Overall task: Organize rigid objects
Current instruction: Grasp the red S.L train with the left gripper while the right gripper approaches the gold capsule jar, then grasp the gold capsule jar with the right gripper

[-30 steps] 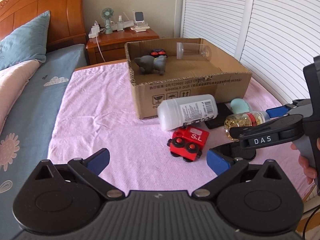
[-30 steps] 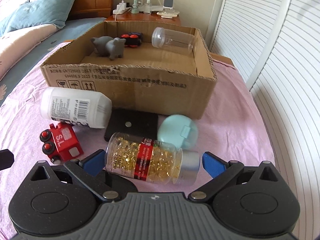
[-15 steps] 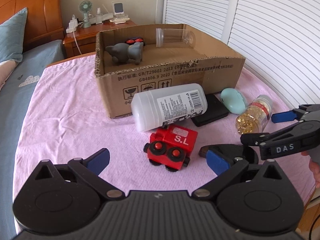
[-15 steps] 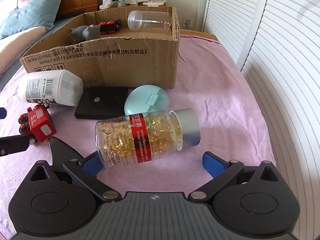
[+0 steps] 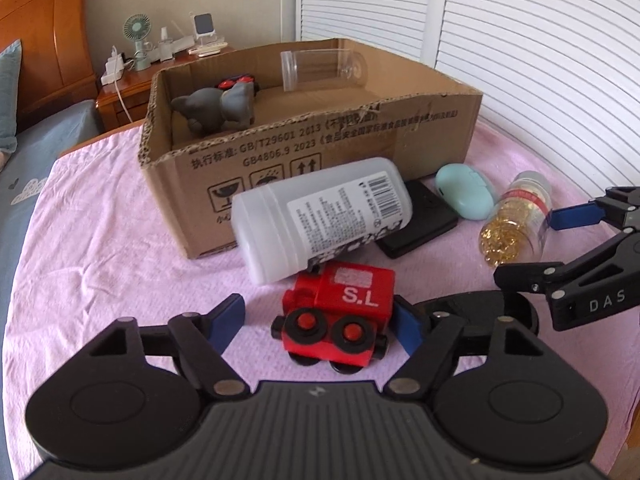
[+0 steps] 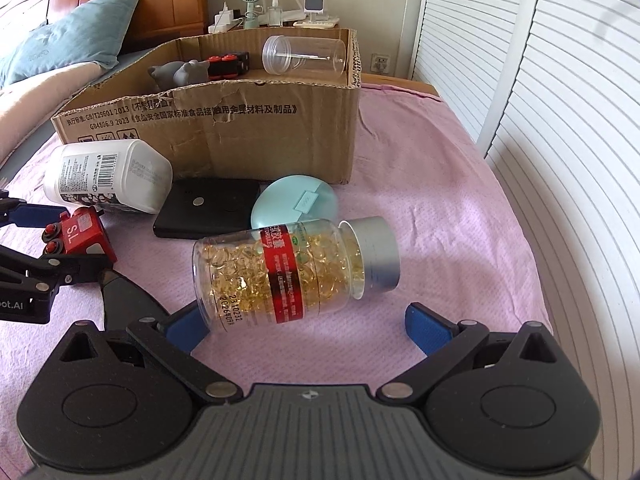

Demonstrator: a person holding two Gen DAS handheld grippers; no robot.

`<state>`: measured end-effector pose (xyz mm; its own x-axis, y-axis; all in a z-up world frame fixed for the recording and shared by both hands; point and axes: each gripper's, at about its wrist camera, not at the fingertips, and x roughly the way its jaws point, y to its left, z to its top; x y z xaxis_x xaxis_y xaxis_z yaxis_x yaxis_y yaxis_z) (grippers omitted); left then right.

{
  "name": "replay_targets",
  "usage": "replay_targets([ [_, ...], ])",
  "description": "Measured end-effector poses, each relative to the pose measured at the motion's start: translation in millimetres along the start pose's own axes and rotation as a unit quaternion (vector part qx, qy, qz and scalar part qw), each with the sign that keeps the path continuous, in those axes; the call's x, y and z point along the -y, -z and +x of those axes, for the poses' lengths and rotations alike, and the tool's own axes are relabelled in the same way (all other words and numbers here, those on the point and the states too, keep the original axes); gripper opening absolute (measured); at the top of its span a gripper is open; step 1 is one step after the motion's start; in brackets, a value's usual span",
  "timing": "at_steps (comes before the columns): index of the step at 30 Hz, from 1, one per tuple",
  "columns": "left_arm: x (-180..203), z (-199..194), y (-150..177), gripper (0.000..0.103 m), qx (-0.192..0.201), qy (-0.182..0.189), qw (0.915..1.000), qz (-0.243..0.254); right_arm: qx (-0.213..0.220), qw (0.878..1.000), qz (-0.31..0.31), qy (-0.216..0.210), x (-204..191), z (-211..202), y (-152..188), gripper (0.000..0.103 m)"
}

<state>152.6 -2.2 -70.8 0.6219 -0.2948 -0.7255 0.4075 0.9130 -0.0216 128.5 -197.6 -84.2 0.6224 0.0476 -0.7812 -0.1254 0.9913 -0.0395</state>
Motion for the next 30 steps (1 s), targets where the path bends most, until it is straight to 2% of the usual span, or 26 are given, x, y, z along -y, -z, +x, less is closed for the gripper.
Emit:
replay_targets([
  [4,2.4,-2.0,-0.8,0.054,0.008,0.007,0.9999,0.004,0.002,1.000,0.000,0.000,-0.3,-0.1,1.0,0.103],
  [17,-9.0,-39.5,35.6,0.053,-0.001,-0.009,0.9996,-0.026,0.037,0.999,-0.019,-0.017,1.8,-4.8,13.3,0.103],
  [30,-3.7,-39.4,37.1,0.055,0.002,-0.034,0.9988,-0.036,0.023,0.998,-0.038,-0.032,4.0,7.3,-5.2,0.103],
])
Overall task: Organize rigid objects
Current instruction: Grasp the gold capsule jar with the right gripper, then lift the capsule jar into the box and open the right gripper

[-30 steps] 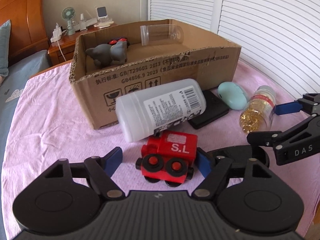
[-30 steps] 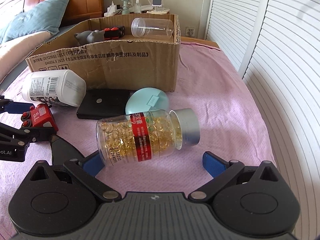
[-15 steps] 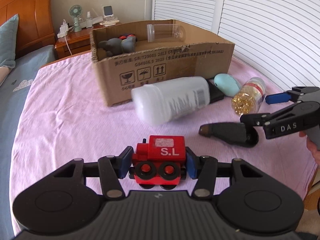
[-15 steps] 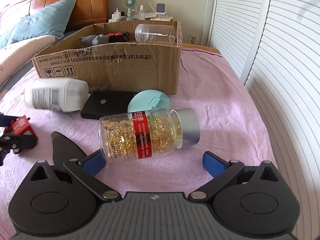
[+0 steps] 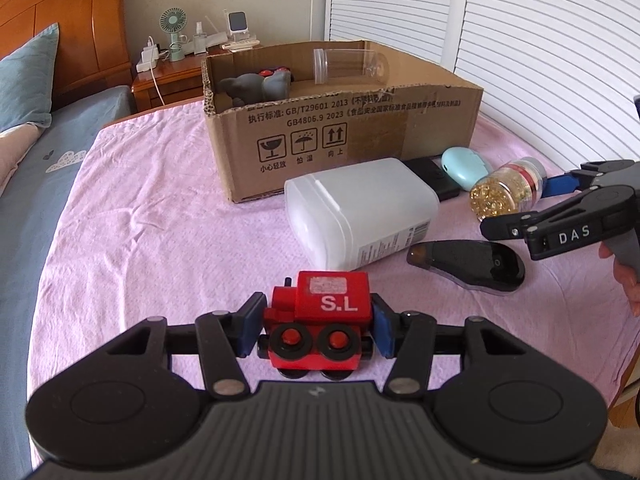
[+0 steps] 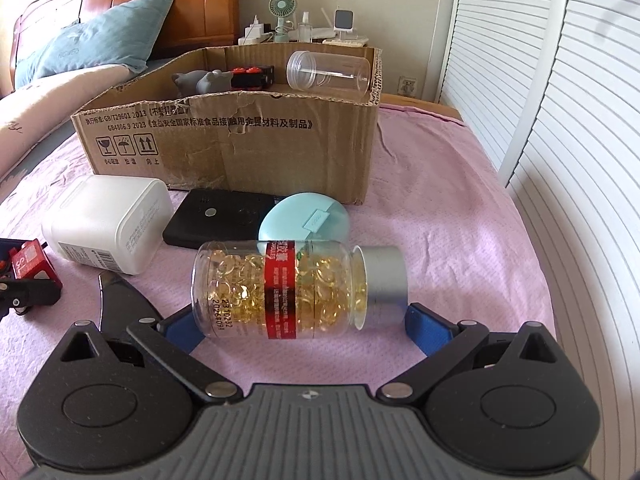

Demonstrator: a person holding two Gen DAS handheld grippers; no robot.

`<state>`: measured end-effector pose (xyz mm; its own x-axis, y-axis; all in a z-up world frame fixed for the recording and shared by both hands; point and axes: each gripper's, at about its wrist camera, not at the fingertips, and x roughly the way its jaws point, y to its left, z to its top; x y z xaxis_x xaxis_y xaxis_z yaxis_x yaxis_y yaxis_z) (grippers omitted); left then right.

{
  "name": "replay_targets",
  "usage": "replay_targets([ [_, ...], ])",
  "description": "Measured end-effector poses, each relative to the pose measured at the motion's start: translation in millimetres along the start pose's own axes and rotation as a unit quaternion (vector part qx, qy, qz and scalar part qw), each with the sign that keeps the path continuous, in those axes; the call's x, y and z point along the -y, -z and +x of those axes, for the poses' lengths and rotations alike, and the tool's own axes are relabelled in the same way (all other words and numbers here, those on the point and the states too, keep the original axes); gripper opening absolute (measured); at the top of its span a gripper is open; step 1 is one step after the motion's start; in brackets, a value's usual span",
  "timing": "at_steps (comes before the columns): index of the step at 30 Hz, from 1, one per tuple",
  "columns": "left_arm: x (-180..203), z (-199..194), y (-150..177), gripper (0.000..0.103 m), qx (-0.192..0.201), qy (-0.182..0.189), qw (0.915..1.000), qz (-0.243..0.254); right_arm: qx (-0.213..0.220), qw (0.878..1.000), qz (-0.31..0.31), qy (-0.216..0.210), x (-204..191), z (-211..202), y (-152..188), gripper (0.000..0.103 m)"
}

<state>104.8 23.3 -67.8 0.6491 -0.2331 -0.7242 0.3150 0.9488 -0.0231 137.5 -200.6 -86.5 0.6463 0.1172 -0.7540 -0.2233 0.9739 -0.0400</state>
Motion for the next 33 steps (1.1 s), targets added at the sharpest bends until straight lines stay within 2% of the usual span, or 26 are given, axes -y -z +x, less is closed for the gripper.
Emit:
replay_targets([
  [4,-1.0,0.1,0.3,0.063,-0.003,-0.008,0.9999,-0.007,-0.003,1.000,-0.007,0.005,-2.5,0.2,-3.3,0.103],
  [9,-2.2,0.0,-0.8,0.063,-0.007,-0.006,0.9998,-0.019,0.005,1.000,-0.001,0.003,-4.2,-6.4,-6.5,0.103],
  [14,-0.9,2.0,-2.3,0.060,-0.007,-0.005,0.9999,-0.013,0.004,1.000,-0.008,-0.004,-6.5,-9.2,-9.7,0.103],
  [16,-0.3,1.7,-3.4,0.051,-0.009,-0.002,0.9999,-0.007,0.002,1.000,-0.017,0.003,-9.2,-9.1,-10.3,0.101],
  [17,-0.4,1.3,-3.9,0.050,-0.010,-0.001,0.9999,-0.004,0.001,1.000,-0.022,0.008,-10.3,-9.2,-10.8,0.099],
  [18,-1.0,1.2,-4.4,0.050,-0.013,0.002,0.9999,-0.003,-0.001,1.000,-0.026,0.012,-10.6,-9.5,-11.2,0.097],
  [33,-14.1,-15.1,-15.3,0.050,-0.056,0.033,0.9977,0.019,-0.029,0.997,-0.067,-0.014,-9.7,-30.9,-18.8,0.096],
])
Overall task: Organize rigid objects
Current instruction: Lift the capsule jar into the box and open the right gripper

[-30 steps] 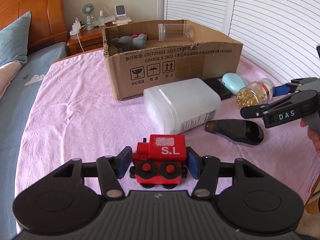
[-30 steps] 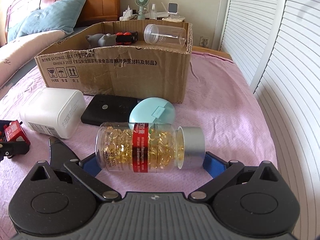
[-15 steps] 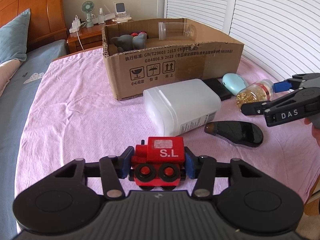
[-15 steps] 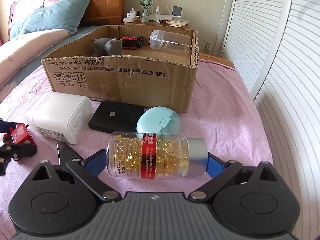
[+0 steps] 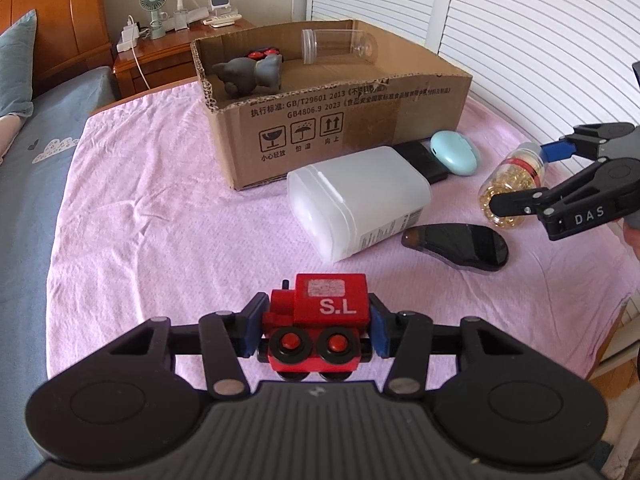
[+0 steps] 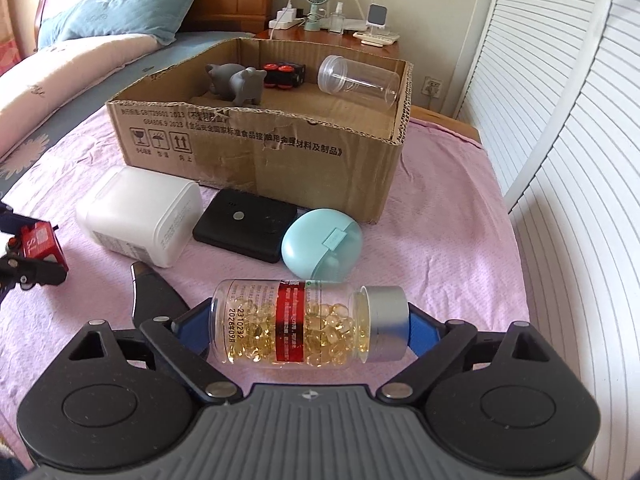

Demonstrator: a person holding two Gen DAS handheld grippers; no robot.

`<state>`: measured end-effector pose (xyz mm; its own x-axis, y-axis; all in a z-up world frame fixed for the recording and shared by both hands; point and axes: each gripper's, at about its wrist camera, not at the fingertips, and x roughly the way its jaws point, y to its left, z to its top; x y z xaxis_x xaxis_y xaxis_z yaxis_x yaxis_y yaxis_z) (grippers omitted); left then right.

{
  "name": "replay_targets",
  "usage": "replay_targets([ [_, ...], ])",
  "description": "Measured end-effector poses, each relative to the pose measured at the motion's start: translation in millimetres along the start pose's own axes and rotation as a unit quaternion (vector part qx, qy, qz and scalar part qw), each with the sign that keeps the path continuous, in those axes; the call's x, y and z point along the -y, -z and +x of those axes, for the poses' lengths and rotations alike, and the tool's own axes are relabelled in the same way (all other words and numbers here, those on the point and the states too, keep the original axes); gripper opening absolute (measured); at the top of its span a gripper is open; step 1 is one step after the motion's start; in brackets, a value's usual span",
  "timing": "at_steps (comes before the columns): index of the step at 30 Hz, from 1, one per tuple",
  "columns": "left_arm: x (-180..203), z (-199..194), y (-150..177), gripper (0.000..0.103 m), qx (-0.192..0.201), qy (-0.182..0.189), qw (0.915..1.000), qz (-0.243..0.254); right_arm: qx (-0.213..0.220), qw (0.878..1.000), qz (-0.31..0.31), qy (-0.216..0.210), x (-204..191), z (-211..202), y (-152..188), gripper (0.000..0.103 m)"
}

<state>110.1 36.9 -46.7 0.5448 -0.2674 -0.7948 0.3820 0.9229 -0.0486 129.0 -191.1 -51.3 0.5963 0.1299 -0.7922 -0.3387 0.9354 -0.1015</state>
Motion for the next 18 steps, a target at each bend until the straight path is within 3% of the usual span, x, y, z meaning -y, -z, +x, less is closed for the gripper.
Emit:
replay_targets([
  [8,-7.0,-19.1,-9.7,0.050,0.000,0.005,0.9999,0.014,0.019,0.999,-0.031,-0.023,1.0,-28.5,-20.3,0.096],
  [18,-12.3,-35.7,-24.1,0.050,0.018,0.002,0.9995,0.025,0.079,0.995,-0.046,-0.029,8.5,-43.1,-88.3,0.096],
])
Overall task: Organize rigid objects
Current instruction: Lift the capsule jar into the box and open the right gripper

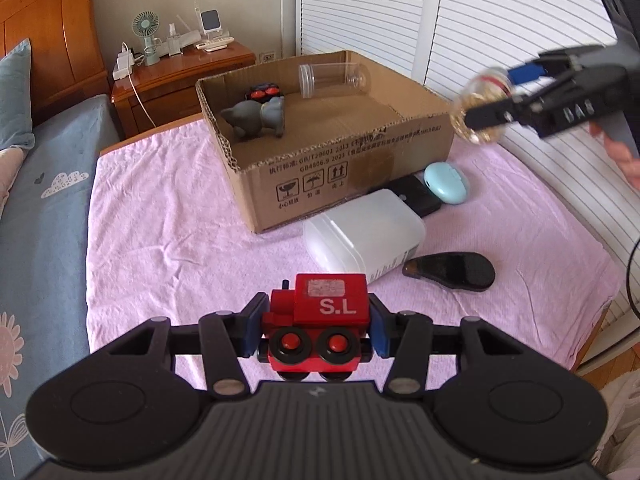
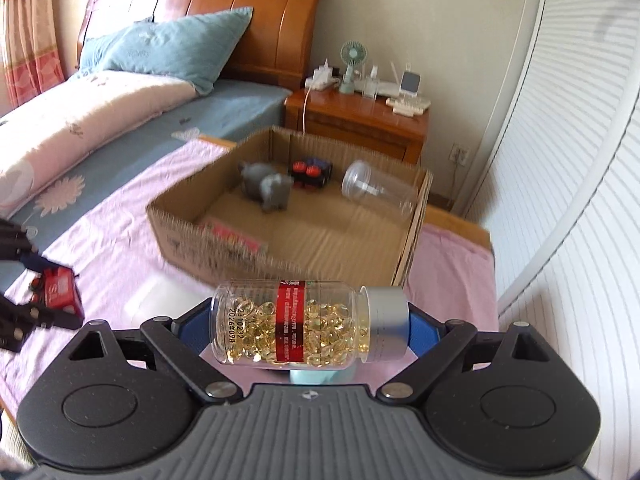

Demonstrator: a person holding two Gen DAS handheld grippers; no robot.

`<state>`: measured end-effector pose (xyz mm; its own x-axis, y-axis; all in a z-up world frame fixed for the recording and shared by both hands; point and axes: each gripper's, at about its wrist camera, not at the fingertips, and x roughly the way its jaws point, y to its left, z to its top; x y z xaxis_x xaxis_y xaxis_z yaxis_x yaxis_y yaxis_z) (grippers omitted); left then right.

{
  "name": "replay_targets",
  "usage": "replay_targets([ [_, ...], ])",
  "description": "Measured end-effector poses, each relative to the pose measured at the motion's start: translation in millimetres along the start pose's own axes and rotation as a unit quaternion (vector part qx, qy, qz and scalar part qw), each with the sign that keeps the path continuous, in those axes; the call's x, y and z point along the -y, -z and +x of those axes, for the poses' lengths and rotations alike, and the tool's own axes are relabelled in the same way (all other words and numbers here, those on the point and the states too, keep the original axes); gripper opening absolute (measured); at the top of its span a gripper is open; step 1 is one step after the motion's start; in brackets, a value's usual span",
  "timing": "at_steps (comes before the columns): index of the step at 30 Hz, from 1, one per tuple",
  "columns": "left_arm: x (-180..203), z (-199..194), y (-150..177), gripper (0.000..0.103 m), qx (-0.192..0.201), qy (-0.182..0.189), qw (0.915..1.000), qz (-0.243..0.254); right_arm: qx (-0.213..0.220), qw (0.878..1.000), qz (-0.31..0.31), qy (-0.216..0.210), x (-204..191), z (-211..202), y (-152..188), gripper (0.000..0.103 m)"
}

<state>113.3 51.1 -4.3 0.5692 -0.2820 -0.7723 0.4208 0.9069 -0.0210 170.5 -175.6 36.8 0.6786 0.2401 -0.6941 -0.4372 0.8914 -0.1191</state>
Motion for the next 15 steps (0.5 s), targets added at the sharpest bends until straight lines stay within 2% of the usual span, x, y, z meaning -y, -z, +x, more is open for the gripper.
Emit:
replay_targets([
  [7,-6.5,-4.0,-11.0,0.050,0.012,-0.007,0.9999,0.002,0.008,1.000,0.011,0.009,16.3,34.1,-46.7,0.096],
  [13,-10.1,-2.2,-18.6,0.050,0.018,-0.010,0.9998,0.004,-0.013,0.999,0.028,0.015,23.3,67.1,-58.3,0.096],
  [14,-10.9,-1.8,-19.6,0.050,0.018,-0.010,0.9998,0.004,-0.011,0.999,0.028,0.019,22.8,69.1,-56.9,0.097],
  [15,-11.5,-1.2,-21.1,0.050,0.018,-0.010,0.9998,0.003,-0.010,0.999,0.028,0.021,22.7,69.6,-55.2,0.103],
])
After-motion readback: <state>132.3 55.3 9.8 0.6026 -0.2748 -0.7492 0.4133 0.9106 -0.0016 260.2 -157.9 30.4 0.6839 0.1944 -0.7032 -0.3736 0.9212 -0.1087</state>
